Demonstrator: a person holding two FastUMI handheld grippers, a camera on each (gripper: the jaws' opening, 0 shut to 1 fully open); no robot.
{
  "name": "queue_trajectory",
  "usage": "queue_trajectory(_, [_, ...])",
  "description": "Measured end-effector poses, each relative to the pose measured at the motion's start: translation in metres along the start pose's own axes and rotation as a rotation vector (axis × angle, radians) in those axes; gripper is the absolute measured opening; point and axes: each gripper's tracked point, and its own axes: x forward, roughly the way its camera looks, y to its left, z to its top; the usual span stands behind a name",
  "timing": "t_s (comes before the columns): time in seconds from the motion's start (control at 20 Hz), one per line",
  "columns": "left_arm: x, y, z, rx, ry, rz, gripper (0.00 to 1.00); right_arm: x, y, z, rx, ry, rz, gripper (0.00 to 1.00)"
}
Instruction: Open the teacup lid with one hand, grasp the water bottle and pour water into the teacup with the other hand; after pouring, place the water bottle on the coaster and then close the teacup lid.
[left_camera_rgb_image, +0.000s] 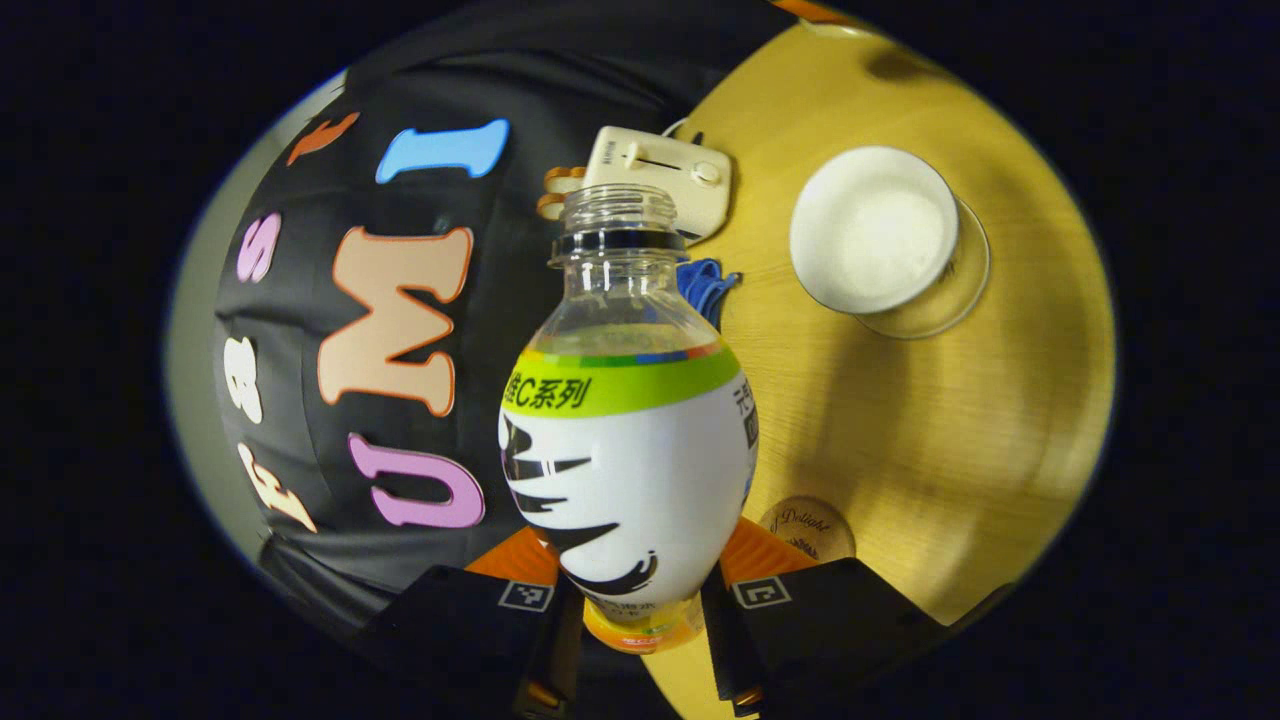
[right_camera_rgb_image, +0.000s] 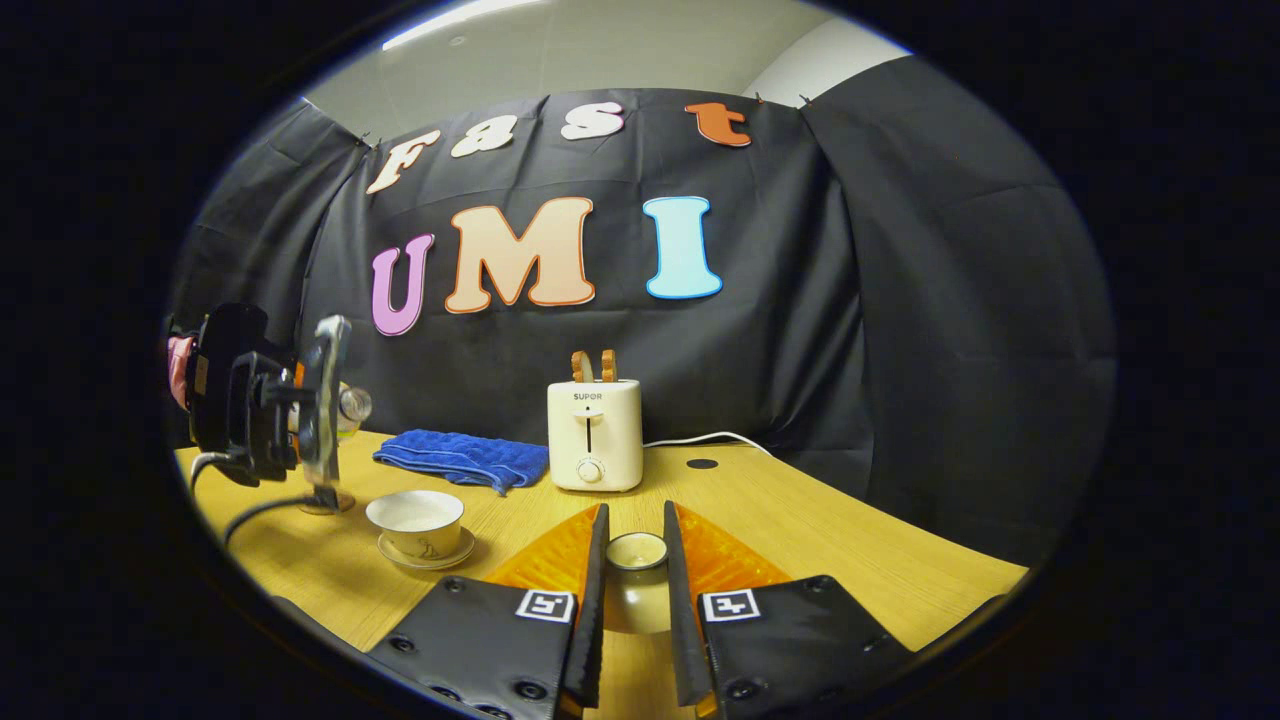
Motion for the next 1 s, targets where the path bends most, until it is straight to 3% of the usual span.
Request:
queue_trajectory(0.1, [-0.012,0.011,0.002,-0.124,-0.027,0.035,0.51,0.000,0.000,0.000,0.000,-0.001,0.000,0.32])
queue_trajectory(0.5, [-0.028,0.033,0.004,-0.839,-0.189,0.052,0.49,0.000,-0.002,0.000,-0.001,0.001,-0.010,0.32])
queue_trajectory(0.85, [-0.001,0.019,-0.004,-1.273,-0.243,0.004,0.49,0.000,-0.004,0.001,-0.002,0.000,-0.019,0.32])
queue_trajectory(1.0, [0.008,0.012,-0.008,-1.348,-0.219,0.001,0.49,0.000,-0.005,0.000,-0.002,0.000,-0.022,0.32])
